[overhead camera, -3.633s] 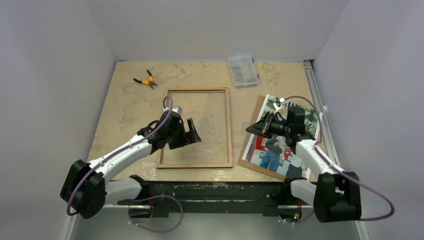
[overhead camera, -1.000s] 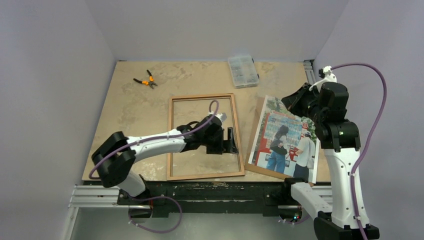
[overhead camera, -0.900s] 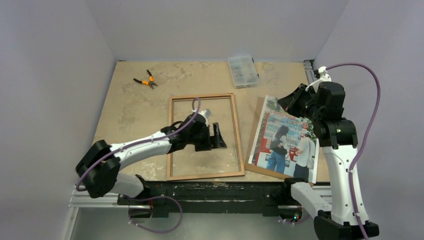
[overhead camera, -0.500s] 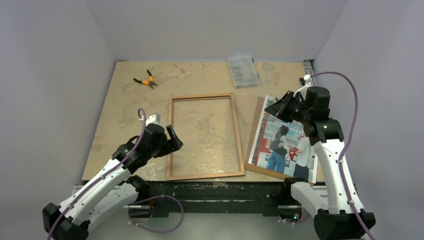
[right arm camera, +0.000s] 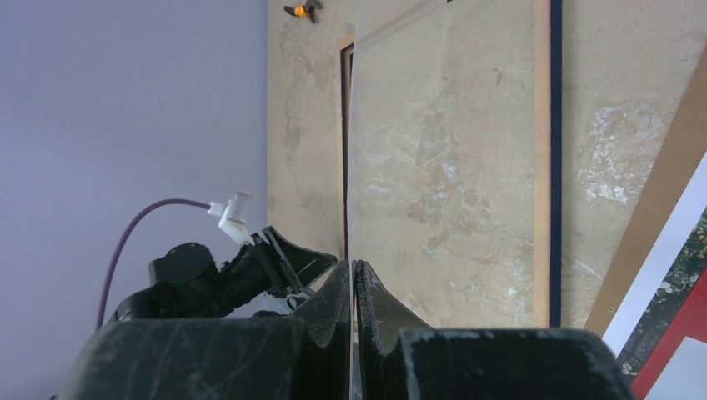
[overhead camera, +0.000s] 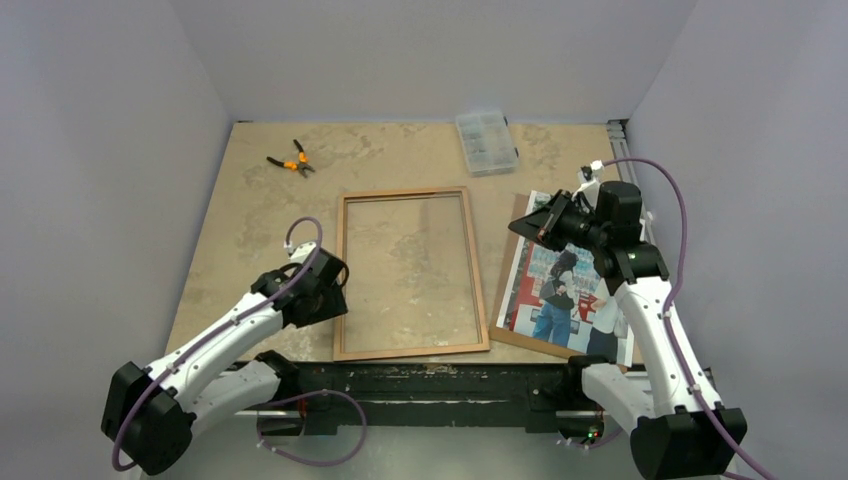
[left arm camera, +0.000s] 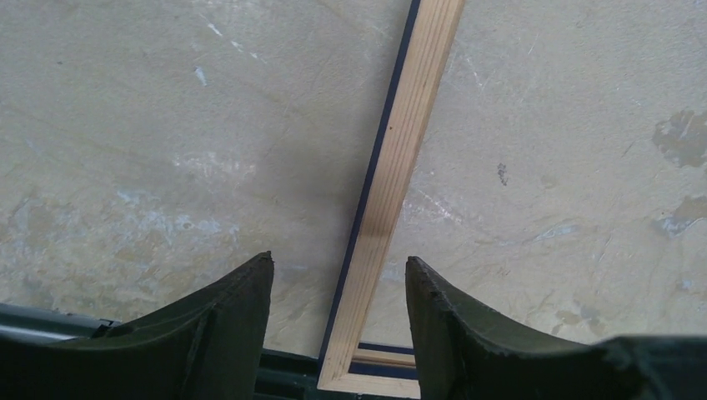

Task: Put the photo into the frame
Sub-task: Adjust the photo frame at the center of the board.

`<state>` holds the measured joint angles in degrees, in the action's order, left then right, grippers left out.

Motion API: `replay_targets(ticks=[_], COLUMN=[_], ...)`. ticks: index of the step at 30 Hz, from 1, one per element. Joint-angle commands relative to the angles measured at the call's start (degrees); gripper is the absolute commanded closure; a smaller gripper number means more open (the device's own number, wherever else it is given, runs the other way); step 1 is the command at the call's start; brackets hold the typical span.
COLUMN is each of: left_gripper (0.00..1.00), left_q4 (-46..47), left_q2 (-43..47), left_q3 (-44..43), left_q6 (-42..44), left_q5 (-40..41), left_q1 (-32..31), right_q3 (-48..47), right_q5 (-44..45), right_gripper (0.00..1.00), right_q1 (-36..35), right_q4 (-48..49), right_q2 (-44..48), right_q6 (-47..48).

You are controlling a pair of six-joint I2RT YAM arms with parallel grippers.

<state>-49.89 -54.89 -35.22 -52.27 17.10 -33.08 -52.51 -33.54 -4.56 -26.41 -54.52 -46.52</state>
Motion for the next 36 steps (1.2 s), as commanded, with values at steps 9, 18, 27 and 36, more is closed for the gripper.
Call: replay_targets(ticks=[9, 18, 27, 36], left_gripper=[0.54, 0.71, 0.8, 0.52], left_q4=[13.0, 18.64, 22.38, 21.47], left_q2=[-10.12, -18.13, -20.4, -13.58], left_q3=[2.09, 0.26, -0.22, 0.54], left_q6=[5.3, 7.32, 7.48, 7.25], left_q5=[-6.41, -9.43, -12.68, -12.51], left_q1=[1.96, 1.84, 1.56, 0.8], right_q3=[-0.29, -1.19, -1.19, -0.59], right_q5=[-4.38, -4.63, -4.41, -4.46], right_gripper=[1.0, 1.0, 1.0, 1.0], right_q1=[-0.24, -0.2, -0.28, -0.22], right_q4=[6.7, 6.91, 6.78, 7.02], right_q2=[-0.01, 0.78, 0.91, 1.6], right_q6=[-3.05, -2.67, -2.36, -2.26])
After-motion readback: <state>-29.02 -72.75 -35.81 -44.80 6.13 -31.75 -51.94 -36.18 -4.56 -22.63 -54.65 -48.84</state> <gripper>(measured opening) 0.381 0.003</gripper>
